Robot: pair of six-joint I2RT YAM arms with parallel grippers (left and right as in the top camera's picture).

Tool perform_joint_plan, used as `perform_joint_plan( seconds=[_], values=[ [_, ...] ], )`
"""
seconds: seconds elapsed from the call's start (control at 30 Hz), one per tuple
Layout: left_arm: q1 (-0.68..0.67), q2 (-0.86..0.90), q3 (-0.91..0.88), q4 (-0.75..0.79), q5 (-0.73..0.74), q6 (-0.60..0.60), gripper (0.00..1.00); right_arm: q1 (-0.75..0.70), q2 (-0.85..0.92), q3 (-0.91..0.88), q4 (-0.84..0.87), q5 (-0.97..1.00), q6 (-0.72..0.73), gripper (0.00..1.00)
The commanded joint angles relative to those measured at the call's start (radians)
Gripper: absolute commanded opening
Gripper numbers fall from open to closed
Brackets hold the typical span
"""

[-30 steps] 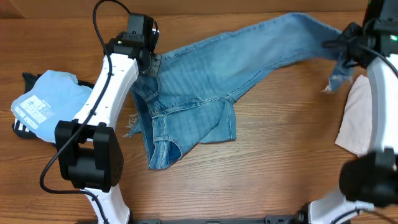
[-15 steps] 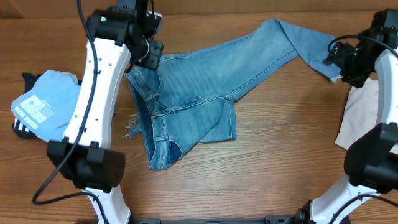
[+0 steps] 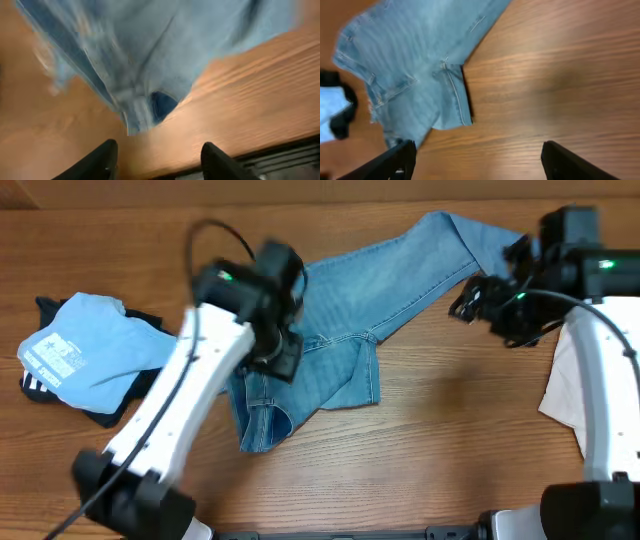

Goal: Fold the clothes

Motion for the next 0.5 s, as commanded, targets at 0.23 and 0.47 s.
perform_joint_plan(
  seconds=[0.23, 0.47],
  values=[
    [0.072, 0.01, -0.615, 0.351, -0.062, -0.196, 0.66, 0.055, -0.002, -0.118, 0.005, -0.005, -0.074, 0.83],
    [0.091, 0.01, -0.639, 0.47, 0.26, 0.004, 0.04, 0.097, -0.002, -0.12, 0.01, -0.004, -0.074, 0.84]
  ],
)
